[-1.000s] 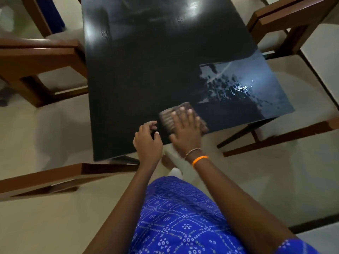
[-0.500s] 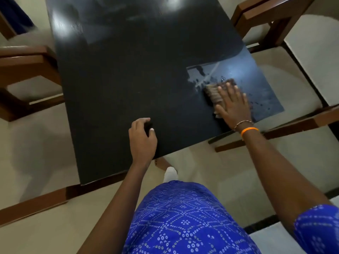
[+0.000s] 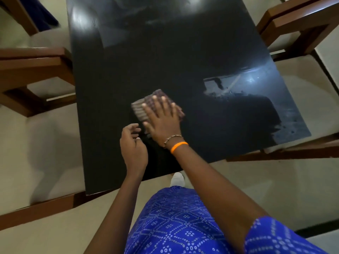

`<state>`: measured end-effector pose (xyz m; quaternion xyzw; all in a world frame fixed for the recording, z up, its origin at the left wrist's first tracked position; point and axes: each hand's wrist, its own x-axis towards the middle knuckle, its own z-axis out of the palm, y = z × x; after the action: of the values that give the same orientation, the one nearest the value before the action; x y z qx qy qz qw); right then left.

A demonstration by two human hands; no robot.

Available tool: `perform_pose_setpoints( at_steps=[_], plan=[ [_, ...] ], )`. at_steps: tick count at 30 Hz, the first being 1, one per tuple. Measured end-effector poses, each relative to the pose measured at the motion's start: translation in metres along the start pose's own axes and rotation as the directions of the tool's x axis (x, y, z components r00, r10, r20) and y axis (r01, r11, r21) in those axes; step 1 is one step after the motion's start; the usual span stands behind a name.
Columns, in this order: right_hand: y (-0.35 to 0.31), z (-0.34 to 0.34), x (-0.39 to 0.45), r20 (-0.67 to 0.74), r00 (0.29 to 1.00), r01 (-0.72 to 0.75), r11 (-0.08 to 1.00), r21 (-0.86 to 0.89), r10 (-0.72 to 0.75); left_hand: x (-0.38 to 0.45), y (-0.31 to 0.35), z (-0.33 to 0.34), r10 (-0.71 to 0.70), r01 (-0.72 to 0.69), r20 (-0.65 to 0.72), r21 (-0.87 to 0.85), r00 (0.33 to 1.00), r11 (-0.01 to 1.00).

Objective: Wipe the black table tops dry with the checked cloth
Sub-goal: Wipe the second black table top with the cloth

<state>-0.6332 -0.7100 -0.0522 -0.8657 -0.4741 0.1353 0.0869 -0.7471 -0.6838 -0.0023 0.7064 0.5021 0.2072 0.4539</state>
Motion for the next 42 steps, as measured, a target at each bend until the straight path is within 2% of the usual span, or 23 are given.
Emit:
perform_pose_setpoints(
  at_steps=[3, 6, 9, 12, 17, 19, 22, 23, 26, 28, 30, 32, 34, 38, 40, 42],
  plan=[
    [-0.008, -0.006, 0.028, 0.084, 0.976, 0.207, 0.976, -0.061, -0.201, 0.005, 0.000, -0.001, -0.018, 0.017, -0.032, -0.035, 0.999, 0.999],
    [0.029, -0.016, 0.034, 0.067, 0.970, 0.240, 0.968, -0.076, -0.235, 0.008, 0.009, 0.011, -0.006, 0.006, 0.004, -0.044, 1.000, 0.999],
    [0.094, -0.033, 0.028, -0.022, 0.998, 0.060, 0.995, -0.082, -0.062, 0.016, 0.025, 0.035, 0.094, -0.099, 0.122, 0.034, 0.988, 0.995],
    [0.179, -0.056, 0.014, -0.119, 0.973, -0.204, 0.978, -0.048, 0.197, 0.024, 0.036, 0.057, 0.195, -0.235, 0.254, 0.135, 0.947, 0.963],
    [0.286, -0.089, -0.004, -0.184, 0.796, -0.579, 0.814, 0.047, 0.576, 0.037, 0.044, 0.079, 0.257, -0.326, 0.322, 0.180, 0.911, 0.928],
    [0.295, -0.093, -0.001, -0.176, 0.742, -0.646, 0.760, 0.072, 0.647, 0.042, 0.046, 0.083, 0.231, -0.297, 0.321, 0.174, 0.919, 0.939],
    [0.269, -0.087, 0.007, -0.183, 0.685, -0.698, 0.707, 0.111, 0.705, 0.046, 0.049, 0.082, 0.154, -0.189, 0.297, 0.094, 0.942, 0.977],
    [0.252, -0.081, 0.010, -0.185, 0.697, -0.687, 0.719, 0.107, 0.693, 0.047, 0.049, 0.081, 0.127, -0.147, 0.276, 0.052, 0.953, 0.988],
    [0.185, -0.060, 0.022, -0.151, 0.818, -0.552, 0.831, 0.066, 0.555, 0.052, 0.048, 0.070, 0.069, -0.057, 0.169, -0.079, 0.983, 0.995],
    [0.134, -0.047, 0.035, -0.102, 0.908, -0.405, 0.914, 0.039, 0.407, 0.058, 0.046, 0.060, 0.057, -0.047, 0.083, -0.118, 0.995, 0.992],
    [0.083, -0.033, 0.043, -0.023, 0.982, -0.188, 0.982, 0.017, 0.188, 0.062, 0.043, 0.048, 0.047, -0.046, 0.006, -0.135, 0.999, 0.990],
    [0.043, -0.021, 0.041, 0.050, 0.997, 0.062, 0.998, 0.026, -0.063, 0.065, 0.040, 0.036, 0.006, -0.012, -0.046, -0.141, 0.999, 0.990],
    [0.028, -0.013, 0.033, 0.081, 0.972, 0.217, 0.976, 0.029, -0.218, 0.064, 0.038, 0.029, -0.038, 0.027, -0.074, -0.152, 0.997, 0.988],
    [0.061, -0.020, 0.034, 0.069, 0.952, 0.301, 0.953, -0.026, -0.298, 0.051, 0.042, 0.034, -0.049, 0.034, -0.124, -0.127, 0.991, 0.991],
    [0.096, -0.032, 0.038, 0.048, 0.971, 0.237, 0.970, -0.054, -0.234, 0.043, 0.046, 0.045, -0.046, 0.033, -0.128, -0.103, 0.991, 0.994],
    [0.145, -0.049, 0.040, 0.006, 0.995, 0.102, 0.993, -0.057, -0.102, 0.034, 0.052, 0.061, -0.054, 0.047, -0.100, -0.067, 0.994, 0.997]
  ],
)
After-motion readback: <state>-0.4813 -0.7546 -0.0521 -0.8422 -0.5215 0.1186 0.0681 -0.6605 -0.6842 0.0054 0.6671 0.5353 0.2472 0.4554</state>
